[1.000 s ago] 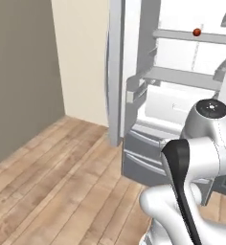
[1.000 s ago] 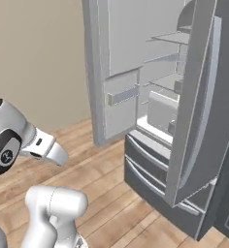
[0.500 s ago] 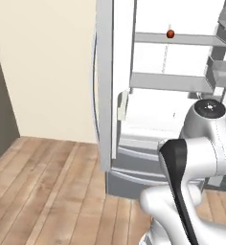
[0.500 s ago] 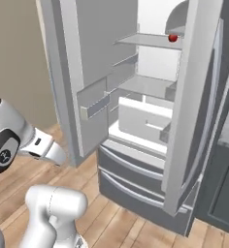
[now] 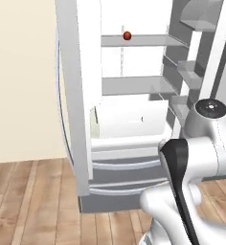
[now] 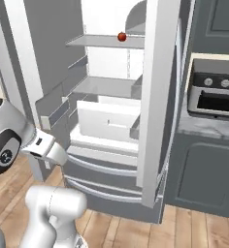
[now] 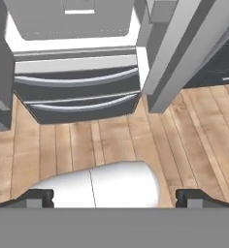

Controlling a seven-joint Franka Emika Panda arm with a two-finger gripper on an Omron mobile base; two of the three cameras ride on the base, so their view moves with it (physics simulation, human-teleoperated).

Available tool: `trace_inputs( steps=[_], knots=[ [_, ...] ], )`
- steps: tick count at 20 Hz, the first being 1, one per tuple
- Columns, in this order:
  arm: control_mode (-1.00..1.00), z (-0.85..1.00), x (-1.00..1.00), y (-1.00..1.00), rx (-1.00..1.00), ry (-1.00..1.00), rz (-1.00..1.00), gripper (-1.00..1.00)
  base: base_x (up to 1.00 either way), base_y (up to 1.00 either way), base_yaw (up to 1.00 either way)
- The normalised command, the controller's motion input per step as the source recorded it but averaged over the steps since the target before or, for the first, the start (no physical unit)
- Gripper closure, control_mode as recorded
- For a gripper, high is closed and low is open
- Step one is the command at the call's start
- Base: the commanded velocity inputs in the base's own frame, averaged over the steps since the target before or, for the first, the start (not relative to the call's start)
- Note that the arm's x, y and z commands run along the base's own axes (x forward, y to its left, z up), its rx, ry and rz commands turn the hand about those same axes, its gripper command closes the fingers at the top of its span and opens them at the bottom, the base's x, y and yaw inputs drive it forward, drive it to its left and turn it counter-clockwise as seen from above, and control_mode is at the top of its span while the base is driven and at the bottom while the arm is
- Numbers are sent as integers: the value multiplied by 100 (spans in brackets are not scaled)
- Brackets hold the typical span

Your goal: Pick the apple and kiwi from the fridge and place them inside the tupperware on the counter.

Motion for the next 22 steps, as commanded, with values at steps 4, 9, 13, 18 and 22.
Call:
trace_inputs(
  steps=[4, 9, 13, 18, 22],
  knots=[
    [100, 0, 0, 0, 0, 0, 0, -100, 56, 20, -34],
    [100, 0, 0, 0, 0, 0, 0, -100, 70, 26, -6],
    [100, 0, 0, 0, 0, 0, 0, -100, 72, 21, 0],
    [100, 0, 0, 0, 0, 0, 0, -100, 67, 7, 2],
    [100, 0, 0, 0, 0, 0, 0, -100, 71, 12, 0]
  ],
)
